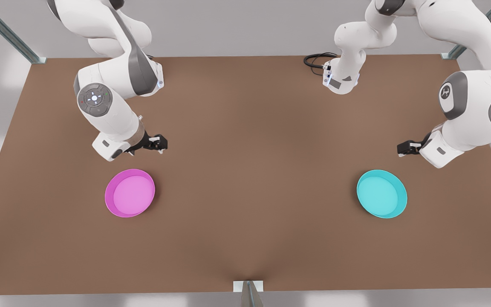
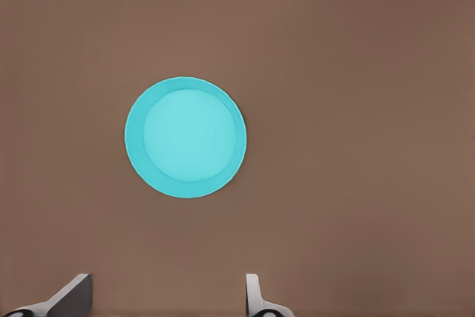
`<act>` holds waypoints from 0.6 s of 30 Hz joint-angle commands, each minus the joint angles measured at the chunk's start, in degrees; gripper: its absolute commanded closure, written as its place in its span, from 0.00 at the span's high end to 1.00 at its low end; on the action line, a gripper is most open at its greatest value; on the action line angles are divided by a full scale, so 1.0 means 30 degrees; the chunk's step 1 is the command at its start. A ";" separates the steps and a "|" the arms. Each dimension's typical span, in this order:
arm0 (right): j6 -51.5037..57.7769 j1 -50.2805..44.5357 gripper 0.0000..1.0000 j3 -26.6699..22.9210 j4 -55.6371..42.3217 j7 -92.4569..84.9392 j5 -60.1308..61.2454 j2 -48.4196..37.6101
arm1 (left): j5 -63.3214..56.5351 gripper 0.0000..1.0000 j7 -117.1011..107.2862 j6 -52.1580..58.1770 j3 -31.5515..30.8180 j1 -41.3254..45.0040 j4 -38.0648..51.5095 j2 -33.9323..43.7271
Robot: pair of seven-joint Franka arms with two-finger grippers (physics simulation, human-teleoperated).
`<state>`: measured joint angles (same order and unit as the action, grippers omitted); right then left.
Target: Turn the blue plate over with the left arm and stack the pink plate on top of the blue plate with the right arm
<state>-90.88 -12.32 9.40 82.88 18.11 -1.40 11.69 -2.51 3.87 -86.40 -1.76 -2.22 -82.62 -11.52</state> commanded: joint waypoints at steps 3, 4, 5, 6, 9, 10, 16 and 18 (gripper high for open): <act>0.0000 -0.0023 1.00 0.0030 -0.0030 -0.0029 -0.0003 -0.0001 | 0.1242 1.00 0.0263 0.0000 0.0000 -0.0868 -0.0058 -0.0261; 0.0029 -0.0081 1.00 0.0030 -0.0030 0.0000 -0.0003 -0.0001 | 0.2590 1.00 0.0994 -0.0029 0.0000 -0.1981 -0.0058 -0.1138; 0.0088 -0.0082 1.00 0.0030 -0.0059 -0.0059 -0.0032 -0.0030 | 0.3733 1.00 0.2195 -0.0613 0.0000 -0.3388 -0.0029 -0.2603; 0.0117 -0.0023 1.00 0.0030 -0.0205 -0.0059 -0.0003 0.0349 | 0.5199 1.00 0.2519 -0.2107 0.0000 -0.4736 -0.0029 -0.4186; 0.0000 0.0036 1.00 0.0030 -0.0381 -0.0088 0.0407 0.0584 | 0.6666 1.00 0.3164 -0.5273 -0.0059 -0.5764 -0.0088 -0.6825; 0.0000 -0.0111 1.00 0.0059 -0.0410 -0.0029 0.0349 0.0585 | 0.6666 1.00 0.3223 -0.5274 -0.0059 -0.5735 -0.0117 -0.6825; 0.0000 -0.1107 1.00 0.0147 -0.0528 0.0117 -0.0061 0.0643 | 0.6666 1.00 0.3281 -0.5156 -0.0059 -0.5676 -0.0351 -0.6825; 0.0000 -0.0961 1.00 0.0118 -0.0557 -0.0030 -0.0061 0.0643 | 0.6666 1.00 0.3310 -0.5156 -0.0088 -0.5676 -0.0497 -0.6854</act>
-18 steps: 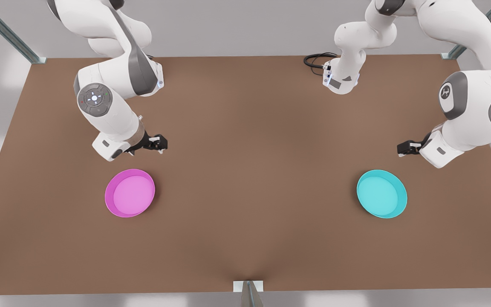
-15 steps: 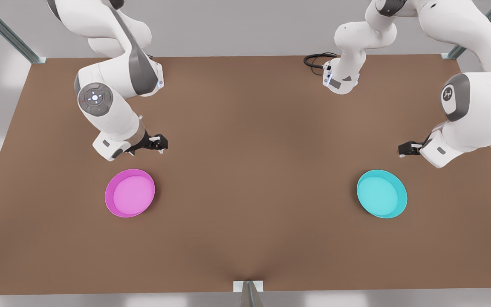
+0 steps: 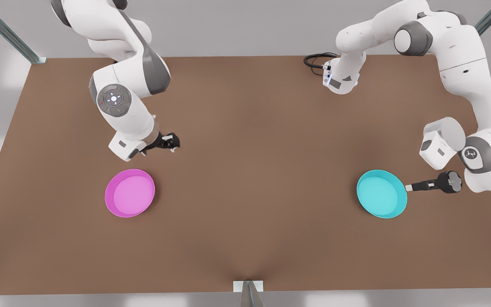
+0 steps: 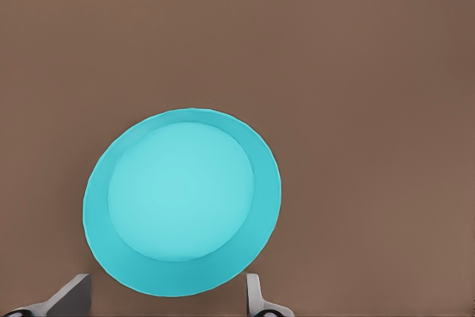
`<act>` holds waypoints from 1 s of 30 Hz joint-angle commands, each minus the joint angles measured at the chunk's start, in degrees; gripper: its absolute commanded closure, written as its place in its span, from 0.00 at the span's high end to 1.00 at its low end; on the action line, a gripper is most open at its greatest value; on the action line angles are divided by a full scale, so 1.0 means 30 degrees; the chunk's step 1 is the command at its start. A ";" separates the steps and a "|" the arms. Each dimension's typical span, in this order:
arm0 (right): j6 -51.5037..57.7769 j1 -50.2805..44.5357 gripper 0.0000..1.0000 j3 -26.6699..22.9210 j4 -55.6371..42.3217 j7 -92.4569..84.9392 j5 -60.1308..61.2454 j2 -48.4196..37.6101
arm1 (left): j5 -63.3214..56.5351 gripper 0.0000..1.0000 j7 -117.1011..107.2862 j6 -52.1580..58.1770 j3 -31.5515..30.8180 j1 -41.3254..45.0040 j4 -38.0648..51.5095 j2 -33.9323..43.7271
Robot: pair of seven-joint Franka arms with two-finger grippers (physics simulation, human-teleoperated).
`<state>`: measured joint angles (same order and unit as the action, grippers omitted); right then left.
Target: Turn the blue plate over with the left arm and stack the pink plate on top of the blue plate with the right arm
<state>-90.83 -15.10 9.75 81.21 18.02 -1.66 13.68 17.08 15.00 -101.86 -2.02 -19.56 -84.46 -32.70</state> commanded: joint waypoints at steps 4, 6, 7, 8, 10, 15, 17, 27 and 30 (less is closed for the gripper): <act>-0.0016 -0.0063 1.00 -0.0027 -0.0031 -0.0059 0.0085 0.0187 | 0.0810 1.00 0.3319 -0.0147 0.0000 -0.2269 -0.0002 -0.2459; -0.0016 -0.0121 1.00 0.0002 -0.0060 -0.0029 0.0056 0.0275 | 0.1134 1.00 0.5664 -0.0527 0.0059 -0.2767 -0.0002 -0.3543; -0.0016 -0.0151 1.00 0.0002 -0.0060 -0.0029 0.0056 0.0275 | 0.1338 1.00 0.5988 -0.1025 0.0087 -0.2797 -0.0002 -0.3807; -0.0016 -0.0122 1.00 0.0002 -0.0060 -0.0029 0.0056 0.0275 | 0.1982 1.00 0.6017 -0.1230 0.0059 -0.2797 -0.0002 -0.4071; -0.0016 -0.0092 1.00 0.0002 -0.0060 -0.0059 0.0085 0.0275 | 0.2684 1.00 0.6485 -0.1611 0.0088 -0.2797 -0.0002 -0.4598; -0.0046 -0.0034 1.00 -0.0027 -0.0060 -0.0088 0.0085 0.0304 | 0.3419 1.00 0.6486 -0.1758 0.0029 -0.2592 -0.0031 -0.5067; -0.0046 -0.0034 1.00 -0.0027 -0.0089 -0.0088 0.0085 0.0304 | 0.3419 1.00 0.6486 -0.1816 0.0029 -0.2592 0.0028 -0.5068; -0.0046 -0.0034 1.00 0.0002 -0.0089 -0.0088 0.0056 0.0304 | 0.3331 1.00 0.6486 -0.3194 -0.0146 -0.2416 0.0174 -0.5507; -0.0046 -0.0034 1.00 0.0002 -0.0060 -0.0088 0.0027 0.0304 | 0.3331 0.91 0.6486 -0.3194 -0.0176 -0.2416 0.0174 -0.5478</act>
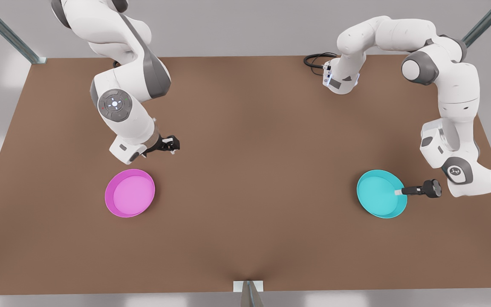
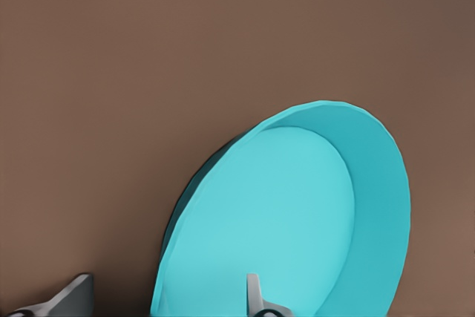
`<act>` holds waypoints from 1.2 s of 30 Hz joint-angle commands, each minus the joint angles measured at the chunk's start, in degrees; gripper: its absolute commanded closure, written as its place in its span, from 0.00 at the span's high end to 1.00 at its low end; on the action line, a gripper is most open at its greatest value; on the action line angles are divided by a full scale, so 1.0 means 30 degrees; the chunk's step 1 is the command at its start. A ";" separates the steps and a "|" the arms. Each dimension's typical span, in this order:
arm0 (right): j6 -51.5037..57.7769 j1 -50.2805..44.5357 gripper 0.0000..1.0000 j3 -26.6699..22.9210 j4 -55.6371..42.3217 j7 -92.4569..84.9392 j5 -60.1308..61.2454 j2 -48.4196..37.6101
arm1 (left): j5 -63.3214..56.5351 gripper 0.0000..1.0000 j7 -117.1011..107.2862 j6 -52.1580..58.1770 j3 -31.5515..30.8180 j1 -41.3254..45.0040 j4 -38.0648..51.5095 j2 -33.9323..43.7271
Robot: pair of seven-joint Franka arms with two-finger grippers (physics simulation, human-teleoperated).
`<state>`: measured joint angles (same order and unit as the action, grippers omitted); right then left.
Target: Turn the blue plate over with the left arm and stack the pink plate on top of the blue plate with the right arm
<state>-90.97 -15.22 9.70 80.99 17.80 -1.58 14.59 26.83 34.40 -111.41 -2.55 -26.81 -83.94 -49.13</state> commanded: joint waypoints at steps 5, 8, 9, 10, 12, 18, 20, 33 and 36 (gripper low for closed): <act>0.0000 0.0007 1.00 -0.0011 0.0016 0.0012 0.0000 -0.0001 | 0.0051 0.66 0.0048 0.0018 -0.0001 0.0003 0.0001 0.0059; 0.0000 -0.0052 1.00 -0.0011 0.0016 0.0042 0.0029 -0.0001 | 0.0022 0.58 0.0048 0.0018 -0.0001 0.0032 0.0001 0.0059; 0.0000 -0.0081 1.00 0.0018 -0.0013 0.0042 0.0029 0.0028 | 0.0051 0.57 0.0048 0.0018 -0.0001 0.0032 0.0001 0.0059; 0.0000 -0.0081 1.00 -0.0011 0.0016 0.0042 0.0029 -0.0001 | 0.0080 0.55 0.0048 -0.0011 -0.0030 0.0032 0.0001 0.0029; 0.0000 -0.0111 1.00 0.0018 0.0016 0.0042 0.0029 0.0028 | 0.0080 0.50 0.0048 0.0018 -0.0030 0.0032 0.0001 0.0029; 0.0000 -0.0872 1.00 0.0018 0.0016 0.0071 -0.0029 0.0028 | 0.0080 0.43 0.0048 0.0018 -0.0001 0.0032 0.0001 0.0000; 0.0000 -0.0843 1.00 0.0018 0.0016 0.0042 -0.0029 0.0028 | 0.0051 0.41 0.0048 0.0018 -0.0001 0.0032 0.0001 0.0000; 0.0000 -0.0784 1.00 0.0018 0.0016 0.0012 -0.0059 0.0028 | 0.0022 0.31 -0.0011 0.0047 -0.0030 0.0032 0.0001 -0.0146; 0.0000 -0.0755 1.00 0.0018 0.0016 0.0012 -0.0059 0.0028 | -0.0008 0.28 -0.0011 0.0047 -0.0001 0.0032 0.0001 -0.0146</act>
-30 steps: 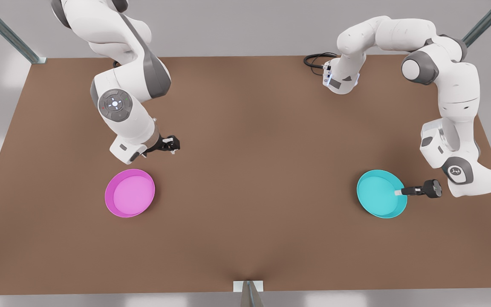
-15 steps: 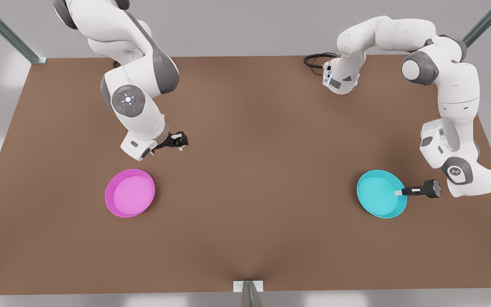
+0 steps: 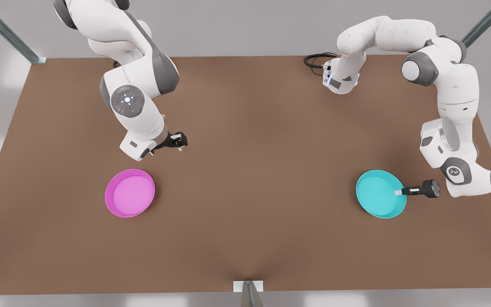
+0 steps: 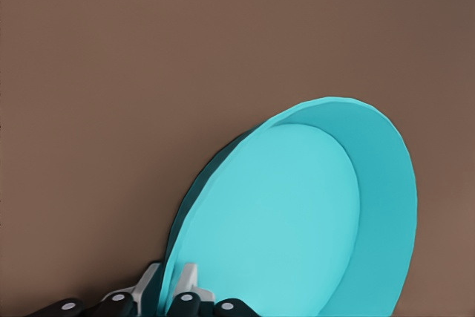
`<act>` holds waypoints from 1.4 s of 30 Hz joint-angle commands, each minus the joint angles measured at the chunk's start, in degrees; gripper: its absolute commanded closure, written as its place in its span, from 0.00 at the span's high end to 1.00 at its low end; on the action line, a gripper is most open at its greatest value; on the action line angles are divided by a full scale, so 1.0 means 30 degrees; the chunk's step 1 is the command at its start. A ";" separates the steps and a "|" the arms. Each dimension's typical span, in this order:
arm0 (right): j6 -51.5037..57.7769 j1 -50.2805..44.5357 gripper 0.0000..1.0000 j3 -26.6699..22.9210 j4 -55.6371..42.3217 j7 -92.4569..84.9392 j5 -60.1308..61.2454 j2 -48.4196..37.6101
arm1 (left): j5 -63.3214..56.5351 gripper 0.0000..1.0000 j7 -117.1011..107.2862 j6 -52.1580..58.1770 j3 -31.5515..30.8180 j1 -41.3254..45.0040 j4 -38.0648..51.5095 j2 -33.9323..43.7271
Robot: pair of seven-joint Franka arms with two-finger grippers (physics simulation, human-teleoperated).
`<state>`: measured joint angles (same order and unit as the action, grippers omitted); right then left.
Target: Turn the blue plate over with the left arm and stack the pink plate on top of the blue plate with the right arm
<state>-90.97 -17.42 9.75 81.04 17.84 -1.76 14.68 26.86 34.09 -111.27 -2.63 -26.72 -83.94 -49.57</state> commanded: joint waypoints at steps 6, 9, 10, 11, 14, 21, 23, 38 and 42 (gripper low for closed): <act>0.0000 0.0036 1.00 0.0001 0.0000 0.0000 0.0000 -0.0001 | -0.0049 0.24 0.0003 0.0059 0.0027 -0.0001 0.0030 0.0030; 0.0000 0.0095 1.00 -0.0146 0.0000 0.0000 -0.0029 -0.0001 | -0.0049 0.23 -0.0202 0.0118 0.0027 -0.0001 0.0030 0.0030; 0.0000 0.0124 1.00 -0.0146 0.0000 -0.0029 0.0000 -0.0031 | -0.0049 0.23 -0.0202 0.0118 0.0027 -0.0001 0.0030 0.0030; 0.0000 0.0124 1.00 -0.0175 0.0000 -0.0029 0.0000 -0.0002 | -0.0049 0.22 -0.0202 0.0176 0.0027 -0.0001 0.0030 0.0060; 0.0000 0.0505 1.00 -0.0204 0.0000 -0.0059 0.0029 -0.0030 | -0.0049 0.21 -0.0202 0.0293 0.0027 -0.0001 0.0030 0.0089; 0.0000 0.0534 1.00 -0.0117 0.0000 -0.0029 0.0117 -0.0031 | -0.0663 0.21 -0.0173 0.1319 0.0056 -0.0001 0.0410 0.0645; 0.0000 0.0622 1.00 -0.0117 -0.0030 -0.0059 0.0117 -0.0031 | -0.0810 0.21 -0.0173 0.1435 0.0056 0.0028 0.0440 0.0675; 0.0000 0.0505 1.00 -0.0058 -0.0030 -0.0029 0.0088 -0.0031 | -0.4236 0.21 -0.0232 0.2782 0.0085 0.1522 0.1376 0.1466; 0.0000 0.0506 1.00 -0.0058 -0.0001 0.0000 0.0059 -0.0031 | -0.7839 0.21 -0.2163 0.5917 0.0085 0.3513 0.3397 0.1466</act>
<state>-90.97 -15.91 9.58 81.02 17.84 -1.43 14.59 4.87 26.42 -91.46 -2.40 -14.95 -72.00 -45.16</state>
